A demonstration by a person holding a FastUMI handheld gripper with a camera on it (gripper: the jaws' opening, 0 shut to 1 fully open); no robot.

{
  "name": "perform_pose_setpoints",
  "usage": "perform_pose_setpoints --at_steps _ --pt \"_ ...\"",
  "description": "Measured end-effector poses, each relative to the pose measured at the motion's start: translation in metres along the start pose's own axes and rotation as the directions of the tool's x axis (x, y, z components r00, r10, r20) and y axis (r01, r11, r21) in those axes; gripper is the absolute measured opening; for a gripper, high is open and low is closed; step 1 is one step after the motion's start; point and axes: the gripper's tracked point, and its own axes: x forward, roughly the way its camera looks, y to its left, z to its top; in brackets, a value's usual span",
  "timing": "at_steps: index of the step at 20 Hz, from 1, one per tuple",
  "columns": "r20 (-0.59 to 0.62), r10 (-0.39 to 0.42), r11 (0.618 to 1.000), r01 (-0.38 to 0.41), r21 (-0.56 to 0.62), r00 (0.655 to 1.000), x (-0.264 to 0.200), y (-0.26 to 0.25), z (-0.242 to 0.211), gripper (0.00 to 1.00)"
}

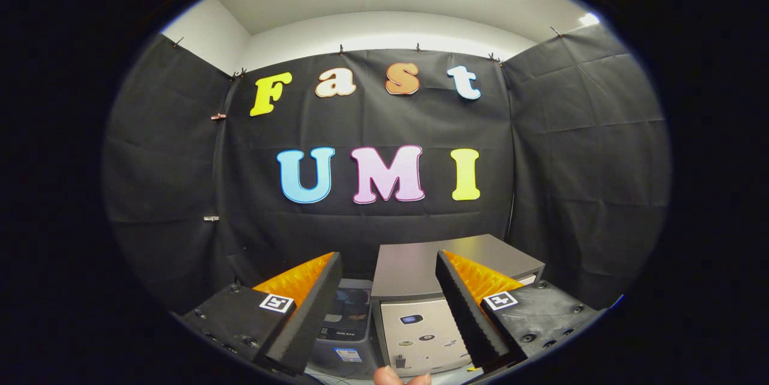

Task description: Put the clothes into the washing machine and then close the washing machine lid.

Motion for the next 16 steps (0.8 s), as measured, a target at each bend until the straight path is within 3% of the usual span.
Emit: perform_pose_setpoints --at_steps 16 --pt "-0.016 -0.001 1.000 0.001 -0.008 1.000 0.0011 0.0033 -0.0067 0.99"
